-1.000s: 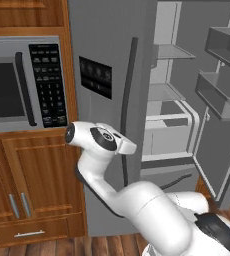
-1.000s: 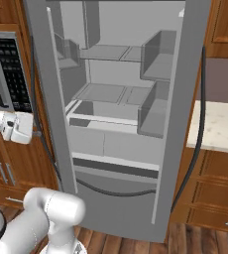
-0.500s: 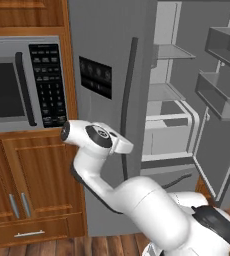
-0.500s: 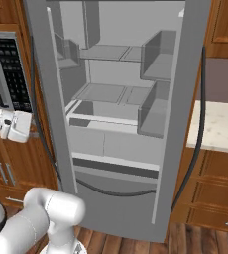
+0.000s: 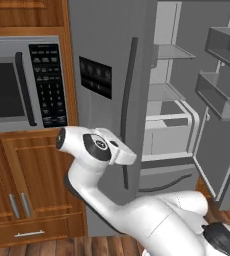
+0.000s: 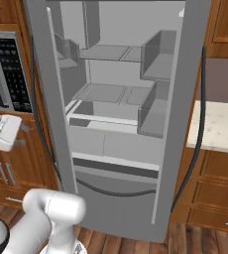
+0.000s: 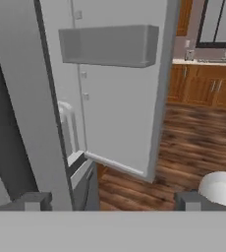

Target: Place one of the steaks on the plate and the other in the bowl. Then place the bowl in the fridge.

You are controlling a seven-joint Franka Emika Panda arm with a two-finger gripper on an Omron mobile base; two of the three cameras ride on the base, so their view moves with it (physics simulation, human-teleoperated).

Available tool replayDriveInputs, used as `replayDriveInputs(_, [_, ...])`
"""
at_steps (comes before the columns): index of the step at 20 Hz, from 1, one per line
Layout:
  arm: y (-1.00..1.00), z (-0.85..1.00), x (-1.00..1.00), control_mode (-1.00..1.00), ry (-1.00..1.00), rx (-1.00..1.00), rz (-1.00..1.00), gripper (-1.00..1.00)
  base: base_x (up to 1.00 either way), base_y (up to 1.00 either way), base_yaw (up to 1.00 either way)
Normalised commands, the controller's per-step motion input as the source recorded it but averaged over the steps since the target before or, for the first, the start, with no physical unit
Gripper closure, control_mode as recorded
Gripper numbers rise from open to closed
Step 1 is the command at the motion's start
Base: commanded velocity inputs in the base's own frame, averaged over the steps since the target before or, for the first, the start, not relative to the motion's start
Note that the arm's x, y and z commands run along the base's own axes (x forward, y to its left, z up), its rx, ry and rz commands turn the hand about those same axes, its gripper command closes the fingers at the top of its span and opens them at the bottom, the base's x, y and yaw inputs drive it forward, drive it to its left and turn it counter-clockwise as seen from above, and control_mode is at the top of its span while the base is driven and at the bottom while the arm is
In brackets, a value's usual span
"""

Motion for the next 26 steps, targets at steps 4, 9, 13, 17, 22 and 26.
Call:
replayDriveInputs(4, [-0.50, 0.29, -0.92, -1.00, -0.17, 0.12, -0.03, -1.00, 0.00, 0.00, 0.00])
replayDriveInputs(9, [-0.84, 0.12, -0.53, -1.00, -0.04, 0.40, 0.14, -1.00, 0.00, 0.00, 0.00])
replayDriveInputs(13, [-0.98, 0.12, -0.20, -1.00, -0.01, 0.53, 0.09, -1.00, 0.00, 0.00, 0.00])
replayDriveInputs(17, [-0.69, 0.04, 0.09, -1.00, 0.11, 0.43, 0.06, -1.00, 0.00, 0.00, 0.00])
replayDriveInputs(22, [-0.58, -0.07, 0.78, -1.00, 0.04, 0.65, 0.19, -1.00, 0.00, 0.00, 0.00])
replayDriveInputs(26, [-0.31, -0.04, 0.84, -1.00, 0.00, 0.60, 0.09, -1.00, 0.00, 0.00, 0.00])
